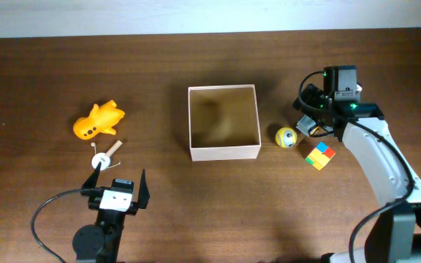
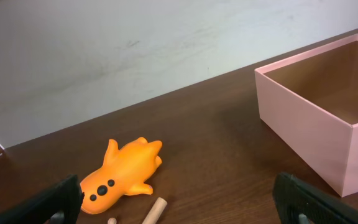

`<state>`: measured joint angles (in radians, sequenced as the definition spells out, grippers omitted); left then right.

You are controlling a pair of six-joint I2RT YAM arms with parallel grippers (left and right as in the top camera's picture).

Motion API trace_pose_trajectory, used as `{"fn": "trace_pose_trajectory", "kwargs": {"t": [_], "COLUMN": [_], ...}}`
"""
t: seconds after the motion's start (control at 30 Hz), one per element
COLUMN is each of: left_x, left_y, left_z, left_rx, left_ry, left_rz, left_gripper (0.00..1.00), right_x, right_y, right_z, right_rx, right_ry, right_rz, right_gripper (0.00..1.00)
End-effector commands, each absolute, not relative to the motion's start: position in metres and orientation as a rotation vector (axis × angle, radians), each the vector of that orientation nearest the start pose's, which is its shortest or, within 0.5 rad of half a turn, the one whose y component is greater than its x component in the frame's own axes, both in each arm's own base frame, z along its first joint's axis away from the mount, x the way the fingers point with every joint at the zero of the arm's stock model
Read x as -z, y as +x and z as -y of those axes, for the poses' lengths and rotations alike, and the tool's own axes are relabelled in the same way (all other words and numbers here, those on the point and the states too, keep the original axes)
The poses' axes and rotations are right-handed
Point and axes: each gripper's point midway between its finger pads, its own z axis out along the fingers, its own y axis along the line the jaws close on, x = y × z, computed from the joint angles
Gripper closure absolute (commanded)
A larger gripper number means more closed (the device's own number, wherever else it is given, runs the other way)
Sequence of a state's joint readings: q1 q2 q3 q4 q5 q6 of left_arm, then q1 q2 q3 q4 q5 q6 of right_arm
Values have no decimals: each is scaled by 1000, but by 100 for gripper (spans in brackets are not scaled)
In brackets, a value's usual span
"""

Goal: Pack container
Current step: 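Move the right gripper over the grey-yellow toy truck and grasp it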

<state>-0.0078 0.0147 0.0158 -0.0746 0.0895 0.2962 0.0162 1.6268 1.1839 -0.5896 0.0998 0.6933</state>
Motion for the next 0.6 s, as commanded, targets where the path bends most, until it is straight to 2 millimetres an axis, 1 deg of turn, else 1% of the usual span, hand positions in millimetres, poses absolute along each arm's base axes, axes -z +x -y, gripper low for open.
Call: {"fn": "trace_pose_trajectory", "kwargs": {"t": [0.0,0.17,0.27,0.4,0.57], "left_x": [-158,-158,-158,-158,-158], "left_y": [245,245,245,245,245], "left_z": [15,15,15,15,15], "left_rx": [-165,-165,-165,-165,-165], "left_ry": [318,318,318,318,318], "left_rz": [-1614,-1614,-1614,-1614,-1614], "left_gripper": [1,1,1,1,1], "right_x": [-94,-63,-52,-44,-43], "right_y": [410,409,410,415,424], "right_z": [17,16,16,16,17], "right_rx": [-77,-46,-36,-33,-29], "right_ry": [960,977,981,965,886], "right_rz": [-2466,-2532,-2550,-2552,-2551], "right_gripper": [1,1,1,2,7]}}
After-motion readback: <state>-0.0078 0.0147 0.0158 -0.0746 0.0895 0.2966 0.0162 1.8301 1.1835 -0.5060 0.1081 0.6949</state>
